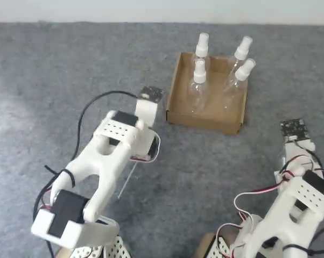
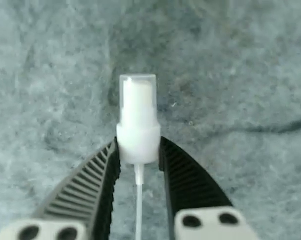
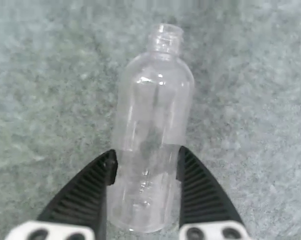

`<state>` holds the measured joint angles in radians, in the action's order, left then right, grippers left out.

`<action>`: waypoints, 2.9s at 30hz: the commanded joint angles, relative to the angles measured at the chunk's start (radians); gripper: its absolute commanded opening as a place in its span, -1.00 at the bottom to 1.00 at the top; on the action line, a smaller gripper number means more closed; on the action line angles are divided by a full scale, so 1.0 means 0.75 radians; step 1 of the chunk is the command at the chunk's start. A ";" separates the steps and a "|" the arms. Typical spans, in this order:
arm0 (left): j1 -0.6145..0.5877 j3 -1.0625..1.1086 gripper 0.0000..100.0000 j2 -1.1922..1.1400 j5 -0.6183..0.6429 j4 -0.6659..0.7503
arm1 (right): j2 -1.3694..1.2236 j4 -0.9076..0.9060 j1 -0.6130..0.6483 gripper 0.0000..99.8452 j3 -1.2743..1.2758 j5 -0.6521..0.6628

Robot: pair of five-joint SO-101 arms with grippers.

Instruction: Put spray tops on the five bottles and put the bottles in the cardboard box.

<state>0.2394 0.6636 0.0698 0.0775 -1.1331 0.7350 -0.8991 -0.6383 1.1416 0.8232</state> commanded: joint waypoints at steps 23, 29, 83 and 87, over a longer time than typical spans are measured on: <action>0.008 0.052 -0.72 0.072 -0.106 0.227 | 0.007 -0.169 0.052 -0.46 -0.299 -0.141; 0.008 0.116 -0.72 0.072 -0.106 0.301 | -0.249 -0.167 0.109 -0.46 -0.419 -0.145; 0.008 0.240 -0.97 0.074 -0.100 0.397 | -0.791 -0.234 0.161 -0.45 -0.818 -0.280; 0.008 0.240 -0.97 0.074 -0.100 0.397 | -0.928 -0.271 0.167 -0.46 -0.904 -0.286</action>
<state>0.2501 0.8462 0.0867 0.0054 -0.8493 0.0921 -1.0740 -0.5232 0.5616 0.6252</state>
